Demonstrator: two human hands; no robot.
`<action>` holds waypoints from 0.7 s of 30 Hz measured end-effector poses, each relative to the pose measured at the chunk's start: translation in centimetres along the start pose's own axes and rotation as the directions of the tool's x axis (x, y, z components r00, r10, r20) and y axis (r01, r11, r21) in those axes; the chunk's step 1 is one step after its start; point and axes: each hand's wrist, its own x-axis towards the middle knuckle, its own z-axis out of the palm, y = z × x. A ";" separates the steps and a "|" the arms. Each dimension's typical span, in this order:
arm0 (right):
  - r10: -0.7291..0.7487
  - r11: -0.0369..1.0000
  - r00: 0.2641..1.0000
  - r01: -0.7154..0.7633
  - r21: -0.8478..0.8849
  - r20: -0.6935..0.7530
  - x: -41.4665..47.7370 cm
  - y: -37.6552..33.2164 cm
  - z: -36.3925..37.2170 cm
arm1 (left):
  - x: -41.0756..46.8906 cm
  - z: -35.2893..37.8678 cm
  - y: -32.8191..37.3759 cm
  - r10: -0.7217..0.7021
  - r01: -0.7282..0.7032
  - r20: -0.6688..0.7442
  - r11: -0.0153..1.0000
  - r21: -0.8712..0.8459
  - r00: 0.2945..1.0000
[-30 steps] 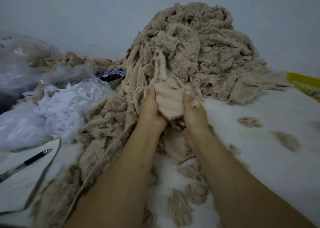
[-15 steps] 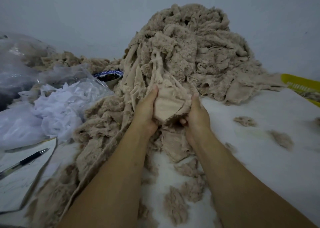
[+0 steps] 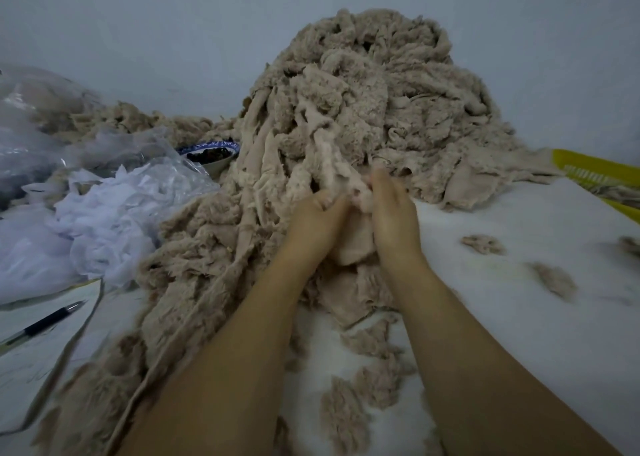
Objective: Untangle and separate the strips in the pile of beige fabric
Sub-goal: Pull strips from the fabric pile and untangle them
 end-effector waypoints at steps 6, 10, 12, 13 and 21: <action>0.335 0.920 0.923 -0.364 0.147 0.192 0.6 0.3 -0.6 | -0.1 0.1 -0.1 0.131 -0.125 0.325 0.991 -0.041 0.937; 0.339 0.906 0.932 -0.360 0.224 0.130 0.9 0.5 -0.8 | -0.2 -0.5 -0.1 0.006 0.018 0.434 0.998 -0.052 0.901; 0.275 0.956 0.961 -0.276 0.100 0.029 0.8 0.8 -0.7 | 0.0 -0.8 -0.1 -0.077 0.104 0.435 0.994 -0.040 0.897; 0.222 0.975 0.975 -0.223 -0.012 -0.021 0.7 0.8 -0.7 | -0.1 -0.9 0.1 -0.115 0.136 0.438 0.991 -0.017 0.892; -0.137 0.919 0.957 0.219 -0.329 0.255 -2.1 0.6 1.3 | 1.3 -1.1 -0.3 -0.204 0.247 0.144 0.866 -0.434 0.968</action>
